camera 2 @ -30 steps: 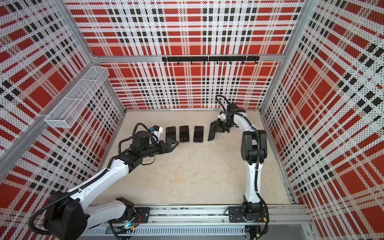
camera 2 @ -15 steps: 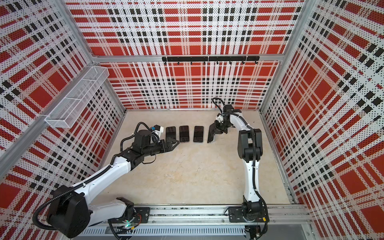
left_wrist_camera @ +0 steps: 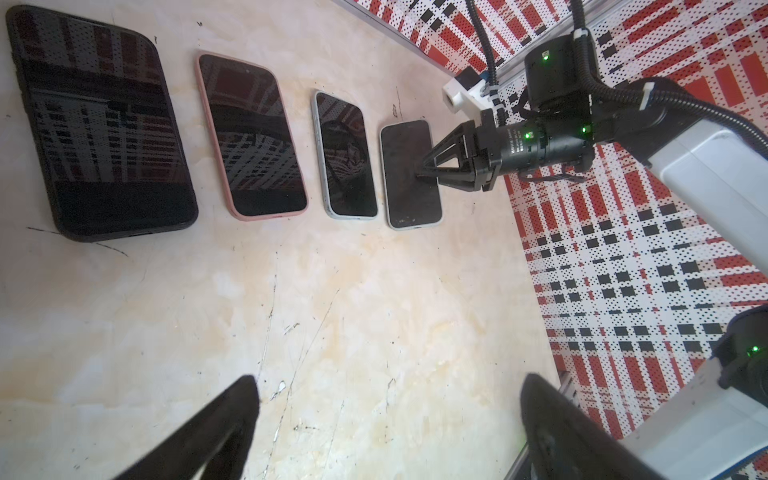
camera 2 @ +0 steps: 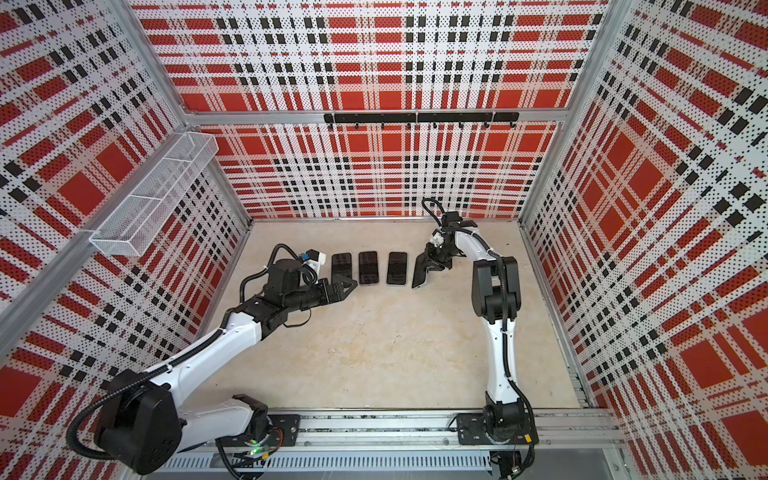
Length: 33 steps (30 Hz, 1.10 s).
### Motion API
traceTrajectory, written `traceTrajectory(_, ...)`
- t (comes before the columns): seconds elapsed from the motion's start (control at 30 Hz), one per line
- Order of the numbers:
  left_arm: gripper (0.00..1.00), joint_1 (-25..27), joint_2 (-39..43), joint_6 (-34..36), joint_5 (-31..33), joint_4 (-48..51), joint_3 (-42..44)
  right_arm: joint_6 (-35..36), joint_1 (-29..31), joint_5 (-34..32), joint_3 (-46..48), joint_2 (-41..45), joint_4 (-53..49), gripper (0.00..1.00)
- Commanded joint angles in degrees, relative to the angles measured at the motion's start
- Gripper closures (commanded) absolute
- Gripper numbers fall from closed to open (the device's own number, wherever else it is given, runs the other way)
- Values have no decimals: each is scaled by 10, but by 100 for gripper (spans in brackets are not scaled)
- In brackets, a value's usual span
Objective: Put the phone into the phone case
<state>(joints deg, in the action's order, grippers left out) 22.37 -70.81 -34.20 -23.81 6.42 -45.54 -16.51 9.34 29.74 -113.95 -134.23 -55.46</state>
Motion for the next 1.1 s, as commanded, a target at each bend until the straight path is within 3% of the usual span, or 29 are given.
traceTrajectory(0.0,1,-7,3,1,-1,-13,-17,-3,3,-16,-9,1,22,67)
traceTrajectory(0.23,1,-27,42,-2,49,47,-33,-10,2,-63,34,56,33,54)
traceTrajectory(0.4,0,-69,87,31,125,143,-64,-26,-5,-113,130,163,87,46)
traceTrajectory(0.6,1,-115,125,69,283,246,-111,3,-14,-182,242,350,135,46)
traceTrajectory(0.73,1,-144,148,99,426,257,-109,69,-16,-256,381,535,237,46)
traceTrajectory(0.8,1,-156,160,110,481,228,-84,111,-18,-295,465,627,300,46)
traceTrajectory(0.9,1,-167,174,150,505,122,-9,158,-22,-349,603,765,412,40)
traceTrajectory(1.07,1,-180,183,198,460,-133,159,173,-30,-456,762,871,517,36)
